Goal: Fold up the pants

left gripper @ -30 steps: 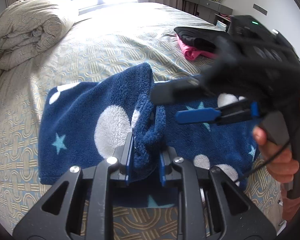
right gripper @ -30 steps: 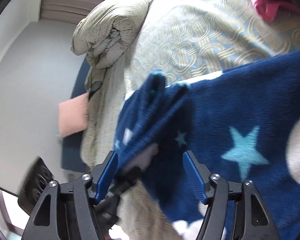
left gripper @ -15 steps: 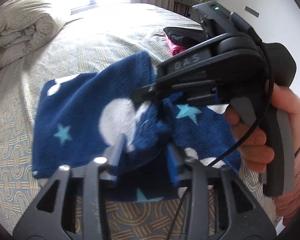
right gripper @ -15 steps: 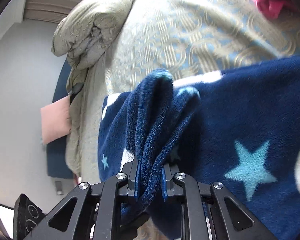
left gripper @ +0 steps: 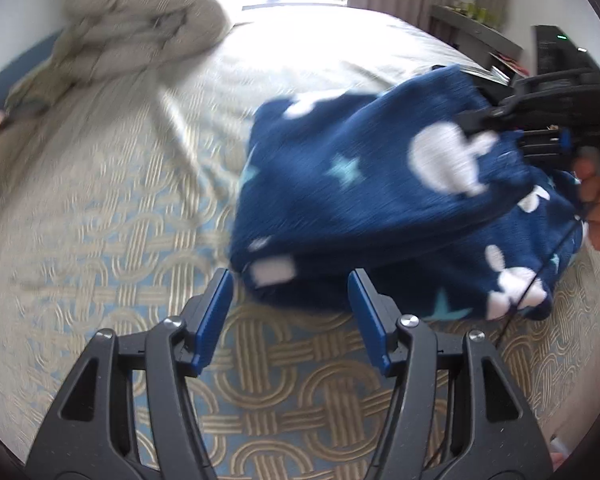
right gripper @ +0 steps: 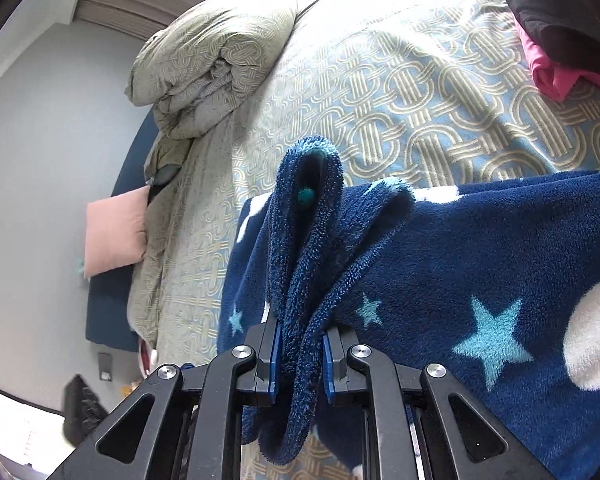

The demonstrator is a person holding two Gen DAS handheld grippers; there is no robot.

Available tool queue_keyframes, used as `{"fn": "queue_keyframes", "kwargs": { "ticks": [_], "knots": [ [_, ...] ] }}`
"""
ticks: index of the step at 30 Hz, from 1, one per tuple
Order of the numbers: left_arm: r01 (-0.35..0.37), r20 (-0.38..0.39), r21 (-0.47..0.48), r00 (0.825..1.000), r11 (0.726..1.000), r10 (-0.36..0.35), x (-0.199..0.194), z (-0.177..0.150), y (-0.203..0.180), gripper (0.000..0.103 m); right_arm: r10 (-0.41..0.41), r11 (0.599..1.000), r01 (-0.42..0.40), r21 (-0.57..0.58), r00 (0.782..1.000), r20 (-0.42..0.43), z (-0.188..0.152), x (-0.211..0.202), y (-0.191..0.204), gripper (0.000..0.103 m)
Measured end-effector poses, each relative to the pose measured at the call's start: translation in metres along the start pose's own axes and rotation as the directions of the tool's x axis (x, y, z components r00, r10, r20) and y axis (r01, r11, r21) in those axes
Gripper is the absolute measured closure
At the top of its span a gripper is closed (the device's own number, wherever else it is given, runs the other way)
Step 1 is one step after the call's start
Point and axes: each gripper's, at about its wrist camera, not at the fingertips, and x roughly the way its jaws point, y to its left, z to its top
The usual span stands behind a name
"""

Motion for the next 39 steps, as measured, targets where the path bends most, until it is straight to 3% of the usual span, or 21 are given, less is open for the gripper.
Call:
{"fn": "queue_keyframes", "kwargs": {
  "ticks": [3,10,16,21,25,28,35,39],
  "knots": [
    [-0.002,-0.022,-0.02,1.0,1.0,0.002,0.012,-0.004,0.004,0.042,0.003,1.0,-0.003,0.002,1.0,0.0,0.0,-0.001,0.004,0.088],
    [-0.084,-0.025,0.032,0.996,0.996,0.084,0.042,0.004,0.0,0.042,0.019,1.0,-0.019,-0.002,1.0,0.007,0.002,-0.008,0.019,0.088],
    [-0.099,-0.014,-0.043,0.995,0.994,0.099,0.044,0.007,0.023,0.042,-0.006,1.0,0.006,-0.025,1.0,0.029,-0.003,-0.024,0.024,0.088],
    [-0.096,-0.004,-0.063,0.995,0.993,0.096,0.046,0.005,0.035,0.032,-0.057,0.998,0.056,0.009,0.998,0.023,-0.007,-0.023,-0.004,0.088],
    [-0.101,-0.014,-0.046,0.995,0.994,0.1,0.047,-0.001,0.031,0.032,-0.135,0.989,0.136,0.058,0.991,-0.022,-0.016,-0.002,-0.045,0.088],
    [-0.119,-0.019,-0.011,0.993,0.993,0.119,0.048,-0.005,0.025,0.032,-0.125,0.987,0.128,0.092,0.991,-0.04,-0.027,0.006,-0.061,0.088],
    [-0.085,-0.036,-0.022,0.996,0.996,0.084,0.044,-0.01,0.025,0.032,-0.158,0.987,0.158,-0.017,0.987,0.039,-0.023,-0.014,-0.042,0.087],
    [-0.053,-0.043,-0.041,0.998,0.998,0.051,0.038,-0.01,0.027,0.032,-0.222,0.975,0.222,-0.009,0.975,0.025,-0.023,-0.006,-0.052,0.082]
  ]
}}
